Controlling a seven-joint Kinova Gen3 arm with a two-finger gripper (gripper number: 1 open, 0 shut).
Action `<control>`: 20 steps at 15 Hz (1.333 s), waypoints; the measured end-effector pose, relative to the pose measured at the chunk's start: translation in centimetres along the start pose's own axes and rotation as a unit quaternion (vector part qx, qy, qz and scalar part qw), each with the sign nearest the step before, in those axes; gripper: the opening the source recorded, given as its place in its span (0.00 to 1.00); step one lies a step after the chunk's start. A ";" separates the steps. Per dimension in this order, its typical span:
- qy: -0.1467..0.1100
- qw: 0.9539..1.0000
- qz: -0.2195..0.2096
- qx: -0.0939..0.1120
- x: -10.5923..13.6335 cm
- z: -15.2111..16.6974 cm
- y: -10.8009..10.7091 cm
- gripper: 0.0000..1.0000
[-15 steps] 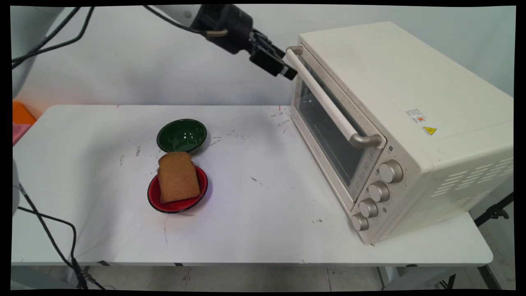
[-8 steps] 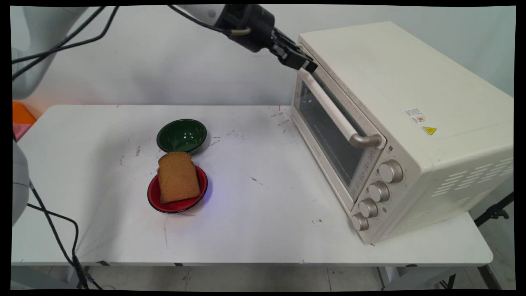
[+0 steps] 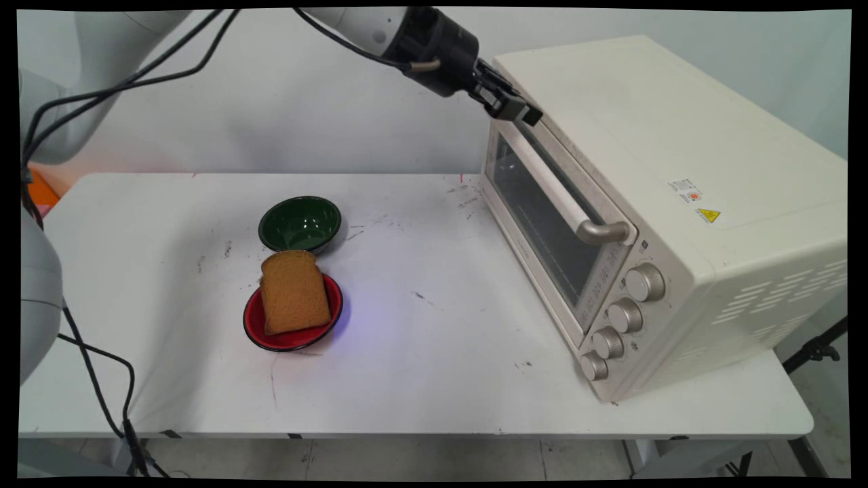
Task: Open the oven
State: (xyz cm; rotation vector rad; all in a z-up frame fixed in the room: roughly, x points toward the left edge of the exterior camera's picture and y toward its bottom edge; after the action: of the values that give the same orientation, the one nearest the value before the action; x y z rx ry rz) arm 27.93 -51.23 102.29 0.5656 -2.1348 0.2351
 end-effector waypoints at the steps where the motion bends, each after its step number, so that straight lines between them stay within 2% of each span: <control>1: -0.001 1.000 0.002 -0.001 -0.1 0.4 0.0 0.00; 11: -0.007 1.000 0.012 -0.006 -1.5 2.7 -0.2 0.00; 20: -0.014 1.000 0.018 -0.005 -2.6 2.5 -0.2 0.00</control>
State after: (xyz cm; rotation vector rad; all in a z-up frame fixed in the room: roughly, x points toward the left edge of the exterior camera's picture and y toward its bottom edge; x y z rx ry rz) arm 27.50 -51.52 98.67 0.5287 -2.1741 0.2372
